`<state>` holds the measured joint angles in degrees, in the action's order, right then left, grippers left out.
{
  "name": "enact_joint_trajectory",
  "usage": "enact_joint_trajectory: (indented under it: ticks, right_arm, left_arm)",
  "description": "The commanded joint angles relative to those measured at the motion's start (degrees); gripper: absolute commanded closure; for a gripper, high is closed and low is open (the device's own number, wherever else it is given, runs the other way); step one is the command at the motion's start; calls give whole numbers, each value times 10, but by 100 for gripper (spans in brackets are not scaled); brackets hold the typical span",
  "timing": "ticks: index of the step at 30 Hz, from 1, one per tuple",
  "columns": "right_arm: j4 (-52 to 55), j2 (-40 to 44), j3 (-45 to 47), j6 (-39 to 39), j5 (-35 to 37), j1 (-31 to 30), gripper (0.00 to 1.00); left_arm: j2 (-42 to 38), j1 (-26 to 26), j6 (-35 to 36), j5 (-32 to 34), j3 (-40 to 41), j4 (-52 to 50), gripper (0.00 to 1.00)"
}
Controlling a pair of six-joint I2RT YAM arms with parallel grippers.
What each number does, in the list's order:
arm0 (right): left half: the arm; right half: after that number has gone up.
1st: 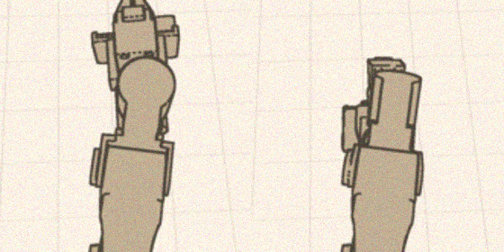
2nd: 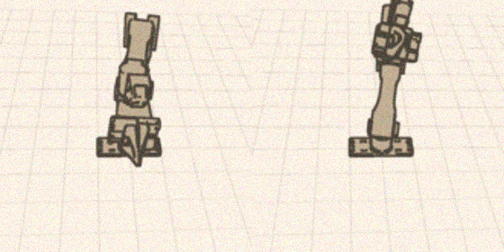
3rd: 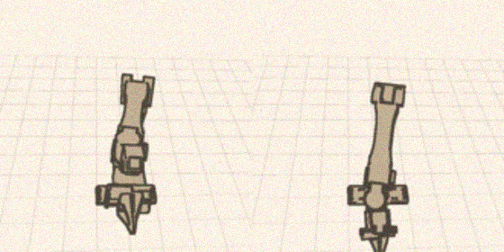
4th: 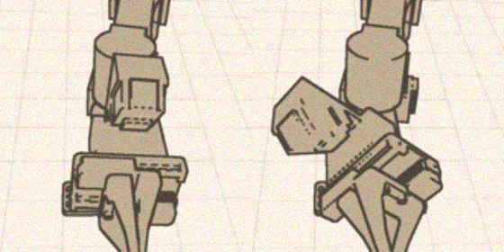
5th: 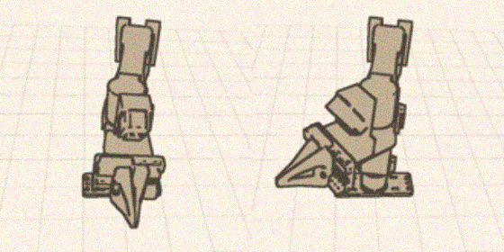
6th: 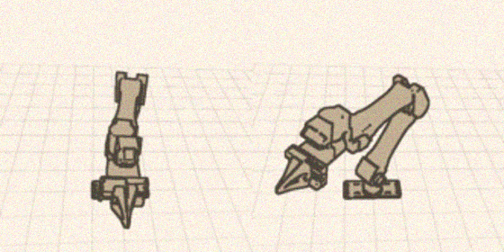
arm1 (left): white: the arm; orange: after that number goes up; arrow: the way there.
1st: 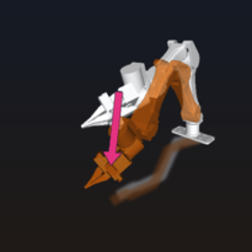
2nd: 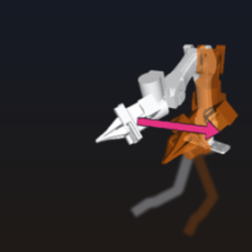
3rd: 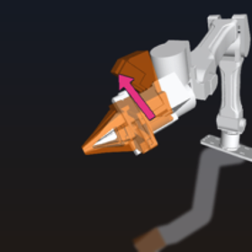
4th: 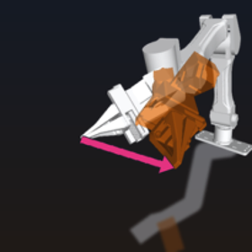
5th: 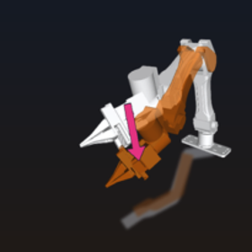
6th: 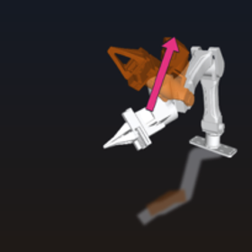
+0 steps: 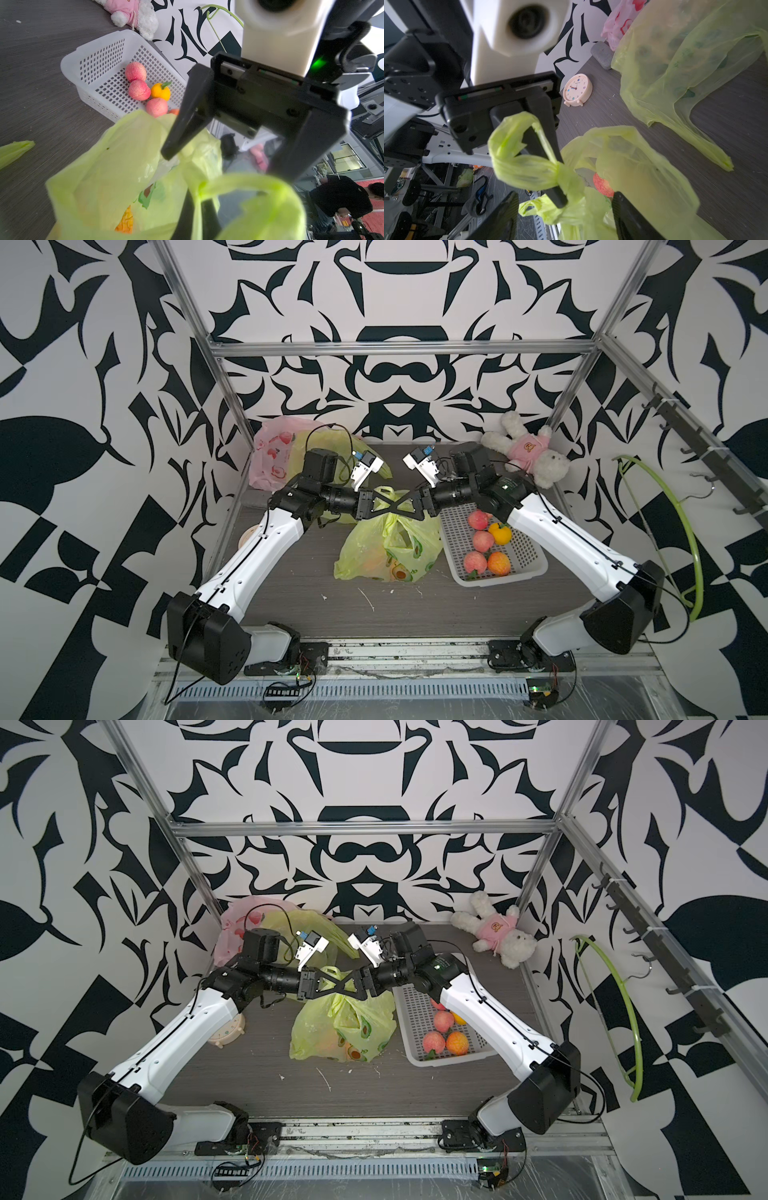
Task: Place the peach into a plastic bag & tie a knot
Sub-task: Cross the plastic bag at the center of the board.
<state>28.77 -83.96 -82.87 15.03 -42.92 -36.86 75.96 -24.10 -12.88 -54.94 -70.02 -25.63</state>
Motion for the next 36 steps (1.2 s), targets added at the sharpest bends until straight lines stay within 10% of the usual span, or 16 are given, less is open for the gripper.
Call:
enact_joint_trajectory:
  ticks: [1, 15, 24, 29, 36]
  right_arm:
    - [16, 3, -10, -23, -12, -16, 31]
    - [34, -32, -21, -19, 22, -57, 49]
    - [23, -43, -29, -8, 47, -62, 86]
    - [24, -33, -23, -8, 40, -47, 96]
    - [11, -9, -20, 5, -16, -11, 100]
  left_arm:
    - [4, 4, 10, -15, -8, -4, 100]
    - [13, 9, -18, 51, -3, 12, 100]
    - [-1, 12, -27, 70, 9, 13, 100]
    - [-25, 34, -29, 64, 29, 9, 61]
    - [-79, 49, -25, 55, 67, 5, 46]
